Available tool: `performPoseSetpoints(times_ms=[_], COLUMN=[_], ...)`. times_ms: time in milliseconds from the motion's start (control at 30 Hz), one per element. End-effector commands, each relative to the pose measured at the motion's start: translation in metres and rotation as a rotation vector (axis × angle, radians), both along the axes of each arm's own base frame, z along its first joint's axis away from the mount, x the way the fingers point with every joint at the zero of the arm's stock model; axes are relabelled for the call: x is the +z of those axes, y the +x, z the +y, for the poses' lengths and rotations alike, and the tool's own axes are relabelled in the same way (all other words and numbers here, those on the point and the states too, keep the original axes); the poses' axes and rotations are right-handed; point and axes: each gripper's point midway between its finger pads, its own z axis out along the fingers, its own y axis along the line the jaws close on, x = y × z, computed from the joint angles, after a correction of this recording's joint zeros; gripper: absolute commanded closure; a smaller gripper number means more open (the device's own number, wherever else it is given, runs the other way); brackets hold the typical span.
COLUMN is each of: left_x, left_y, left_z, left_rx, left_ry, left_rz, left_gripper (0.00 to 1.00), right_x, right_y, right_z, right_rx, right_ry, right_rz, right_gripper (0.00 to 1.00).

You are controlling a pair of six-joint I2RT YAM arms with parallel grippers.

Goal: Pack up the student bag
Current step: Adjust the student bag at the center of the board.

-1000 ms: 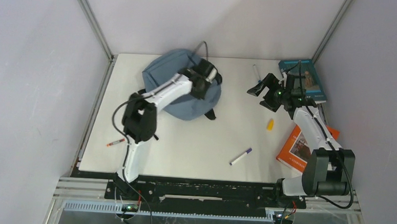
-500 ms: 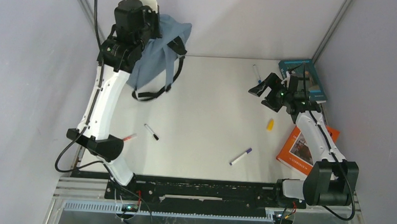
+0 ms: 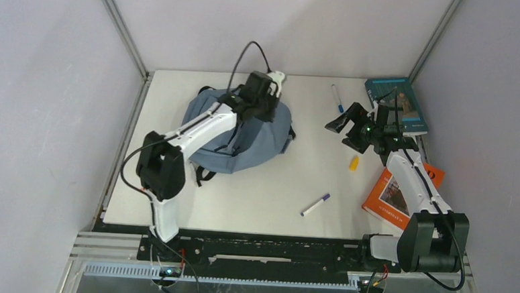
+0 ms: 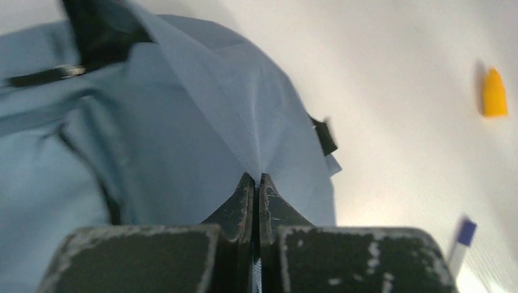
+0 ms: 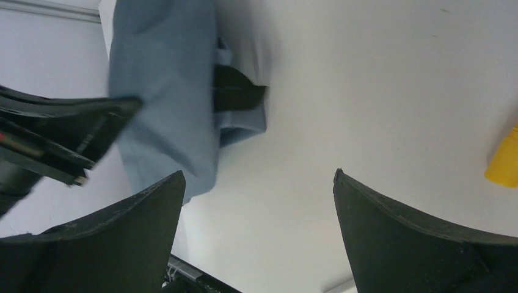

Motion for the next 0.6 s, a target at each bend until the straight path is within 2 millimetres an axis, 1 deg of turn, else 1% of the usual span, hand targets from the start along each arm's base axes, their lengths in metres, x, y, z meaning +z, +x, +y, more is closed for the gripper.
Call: performPoseSetpoints(times_ms=[0,33,67,100,200,300,367,500,567], left_x=[0.03,0.027,0.024,0.02,0.005,-0.004,-0.003,0.003,-0.001], left_y=[-0.005,-0.01,-0.015,-0.02,-0.039,-0.057,-0.064,-0.086,-0.096], left_z=[-0.031,-0.034,-0.036,-0.037,-0.04,-0.046,-0.058,-0.097,-0.111], left_rx=[-0.148,-0.188,-0.228,-0.257,-0.387,-0.483,-0.534,-0.666,-0.722], left_ry=[-0.102,-0.102,-0.095,-0.086,-0.029,0.024,0.039,0.032,0.035], left_rz=[-0.077,-0.07,-0.064,-0.057,-0.043,-0.042,-0.063,-0.081,-0.075], left_gripper=[1.0,1.0,1.0,1.0,1.0,1.0,1.0,1.0,1.0], right_x=[0.018,0.018,0.017,0.016,0.013,0.013,0.014,0.017,0.017], right_y=[0.0,-0.001,0.001,0.001,0.001,0.001,0.002,0.0,-0.003], right_z=[-0.006,-0.006,-0.013,-0.015,-0.014,-0.015,-0.017,-0.025,-0.03], right_rx=[-0.011,-0.013,-0.031,-0.038,-0.04,-0.046,-0.057,-0.087,-0.102], right_ry=[-0.029,-0.03,-0.03,-0.03,-0.022,-0.022,-0.028,-0.027,-0.028], right_rz=[-0.07,-0.069,-0.068,-0.066,-0.06,-0.062,-0.068,-0.079,-0.082], right_gripper=[0.01,0.01,0.01,0.01,0.02,0.02,0.02,0.02,0.02])
